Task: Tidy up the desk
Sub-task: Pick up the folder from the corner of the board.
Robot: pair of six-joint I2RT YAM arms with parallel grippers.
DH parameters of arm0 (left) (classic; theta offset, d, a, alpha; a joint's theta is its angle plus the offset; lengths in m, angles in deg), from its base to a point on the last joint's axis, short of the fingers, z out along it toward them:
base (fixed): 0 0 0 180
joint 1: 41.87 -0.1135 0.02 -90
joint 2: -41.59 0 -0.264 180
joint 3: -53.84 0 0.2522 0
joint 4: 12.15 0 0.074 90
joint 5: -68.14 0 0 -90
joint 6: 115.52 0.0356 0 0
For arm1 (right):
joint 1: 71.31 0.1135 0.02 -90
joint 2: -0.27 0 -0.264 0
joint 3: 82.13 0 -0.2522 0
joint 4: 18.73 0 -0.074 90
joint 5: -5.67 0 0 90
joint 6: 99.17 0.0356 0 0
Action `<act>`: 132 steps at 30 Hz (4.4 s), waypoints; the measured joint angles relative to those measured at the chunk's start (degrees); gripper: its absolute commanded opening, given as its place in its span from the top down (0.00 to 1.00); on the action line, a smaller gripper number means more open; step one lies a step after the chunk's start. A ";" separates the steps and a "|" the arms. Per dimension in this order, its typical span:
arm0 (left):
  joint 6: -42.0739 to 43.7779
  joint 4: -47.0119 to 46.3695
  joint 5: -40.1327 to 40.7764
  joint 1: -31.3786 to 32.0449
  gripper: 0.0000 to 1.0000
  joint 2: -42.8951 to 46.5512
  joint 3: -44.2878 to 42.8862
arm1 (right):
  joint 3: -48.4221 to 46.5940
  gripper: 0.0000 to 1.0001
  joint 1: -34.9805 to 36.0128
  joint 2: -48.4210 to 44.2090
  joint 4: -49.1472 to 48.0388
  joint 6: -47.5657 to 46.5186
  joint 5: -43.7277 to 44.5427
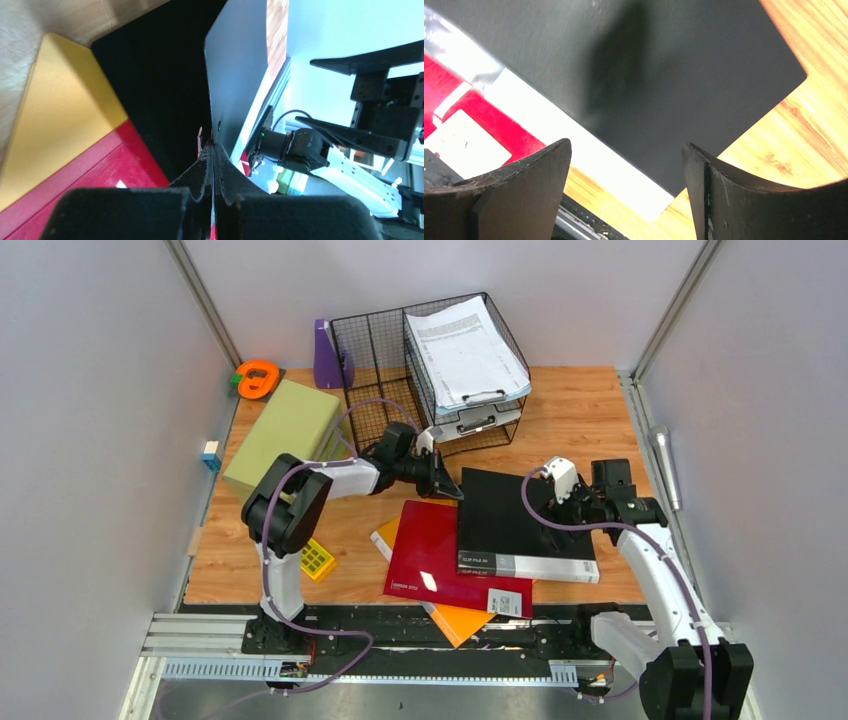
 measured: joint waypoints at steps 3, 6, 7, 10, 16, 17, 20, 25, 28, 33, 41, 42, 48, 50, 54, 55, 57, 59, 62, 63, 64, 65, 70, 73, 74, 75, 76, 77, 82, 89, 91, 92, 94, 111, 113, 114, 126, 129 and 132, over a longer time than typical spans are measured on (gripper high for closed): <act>1.84 2.32 -0.09 -1.79 1.00 2.80 -0.15 | 0.00 0.18 0.00 -1.99 2.34 -1.79 -1.73; 3.58 5.03 -0.07 -4.09 1.00 4.79 -1.09 | 0.17 0.18 0.52 -3.85 3.43 -3.19 -3.58; 4.04 5.79 -0.04 -4.76 1.00 5.14 -1.60 | 0.46 0.18 0.96 -4.37 3.43 -3.41 -3.87; 5.79 8.72 -0.11 -6.58 1.00 5.42 -4.15 | 2.32 0.18 3.91 -6.34 3.21 -4.04 -3.54; 8.59 15.17 -0.92 -7.89 1.00 5.42 -9.51 | 7.76 0.19 10.21 -7.61 0.13 -6.43 1.62; 8.87 15.85 -1.18 -7.89 1.00 5.40 -10.25 | 8.79 0.19 11.41 -7.72 -0.81 -6.82 2.91; 9.73 17.46 -2.08 -7.89 1.00 5.33 -12.70 | 12.81 0.20 15.50 -8.50 -4.96 -8.52 8.04; 10.27 19.71 -3.26 -7.89 1.00 5.01 -14.10 | 18.43 0.21 20.41 -9.07 -12.31 -10.88 15.06; 10.25 21.64 -3.89 -7.89 1.00 4.04 -15.15 | 19.71 0.21 22.47 -9.55 -15.76 -11.50 17.29; 9.53 24.11 -5.16 -7.89 1.00 2.01 -17.86 | 19.87 0.21 27.17 -10.14 -20.98 -11.45 18.88; 6.05 25.42 -8.63 -8.02 1.00 -0.31 -20.70 | 19.89 0.23 33.27 -6.43 -26.58 -10.95 19.50; 5.55 25.40 -9.14 -8.09 1.00 -0.63 -21.14 | 19.89 0.23 34.14 -5.92 -27.36 -10.80 19.50; 2.01 24.41 -11.13 -8.41 1.00 -2.05 -22.14 | 21.31 0.22 38.75 -4.46 -32.92 -10.05 21.94; 0.24 22.97 -11.91 -8.35 1.00 -2.78 -22.14 | 22.38 0.22 40.26 -4.09 -34.21 -10.12 23.39; -3.52 19.89 -13.49 -8.41 1.00 -3.17 -21.79 | 24.06 0.23 42.66 -2.86 -36.85 -10.47 26.51; -4.31 18.97 -13.77 -8.41 1.00 -3.17 -21.44 | 24.28 0.25 43.12 -2.23 -37.73 -10.67 27.52; -5.84 16.63 -14.47 -8.41 1.00 -3.17 -20.48 | 24.92 0.27 44.00 -0.37 -40.81 -11.15 30.34; -6.69 15.30 -14.67 -8.44 1.00 -3.17 -19.76 | 25.73 0.30 44.39 1.31 -44.02 -11.78 33.44; -7.72 14.16 -14.82 -8.41 1.00 -3.17 -18.53 | 26.62 0.42 44.48 2.29 -47.52 -12.94 37.00; -8.00 14.03 -14.78 -8.39 1.00 -3.15 -17.99 | 26.80 0.47 44.48 2.34 -48.19 -13.31 38.16; -8.11 13.77 -14.71 -8.39 1.00 -3.17 -17.59 | 27.04 0.53 44.48 2.25 -48.37 -13.77 39.30; -8.09 13.75 -14.73 -8.52 1.00 -3.15 -17.42 | 27.23 0.57 44.48 2.12 -48.54 -14.21 40.22; -4.15 16.04 -14.21 -9.14 1.00 -3.08 -17.51 | 27.39 0.80 44.48 -2.21 -48.72 -16.09 43.60; 2.25 22.01 -12.98 -9.46 0.91 -2.93 -18.84 | 27.39 0.96 44.37 -5.81 -48.63 -16.37 44.41; 4.24 23.69 -12.74 -9.53 0.85 -2.80 -19.23 | 27.36 1.00 44.22 -6.73 -48.61 -16.41 44.44; 6.64 25.94 -12.31 -9.55 0.82 -2.51 -19.71 | 27.23 1.00 43.95 -7.74 -48.33 -16.41 44.33; 9.29 28.13 -11.80 -9.53 0.75 -2.16 -20.22 | 26.93 1.00 43.80 -8.50 -47.78 -16.39 44.22; 12.20 30.67 -11.34 -9.53 0.66 -1.77 -20.90 | 26.29 1.00 43.47 -9.40 -46.82 -16.26 43.80; 26.77 44.41 -7.96 -9.09 0.40 1.86 -26.05 | 21.16 1.00 41.24 -13.53 -42.23 -15.54 40.54; 43.89 60.04 3.10 -9.05 0.22 9.51 -35.58 | 9.64 1.00 37.59 -16.44 -34.60 -12.11 29.68; 47.50 62.40 7.50 -9.51 0.14 13.18 -36.48 | 4.92 1.00 36.70 -16.20 -31.91 -10.12 24.96; 49.05 63.30 10.43 -9.81 0.06 15.54 -36.48 | 2.80 1.00 36.44 -15.91 -31.08 -9.27 22.97; 51.25 63.98 15.34 -10.38 0.01 19.17 -36.48 | -1.60 1.00 36.26 -14.80 -29.44 -7.13 19.19; 49.83 62.34 48.30 -21.07 0.00 29.05 -47.06 | -40.48 1.00 36.04 14.19 -23.37 17.62 12.55; 47.63 62.64 48.02 -25.14 0.00 28.30 -50.64 | -43.25 1.00 35.91 16.39 -23.34 20.02 12.72; 46.64 62.64 48.00 -27.10 0.00 27.91 -52.26 | -44.65 1.00 35.74 17.49 -23.39 21.24 12.68; 44.15 60.87 49.64 -34.97 0.00 26.43 -53.22 | -60.08 0.85 34.91 32.50 -26.12 33.16 10.47; 44.30 60.15 49.99 -34.97 0.00 26.93 -49.05 | -63.54 1.00 34.91 36.79 -28.30 34.12 9.79; 44.33 59.54 49.24 -34.97 0.00 26.93 -46.90 | -65.70 1.00 34.91 40.11 -30.05 34.53 10.10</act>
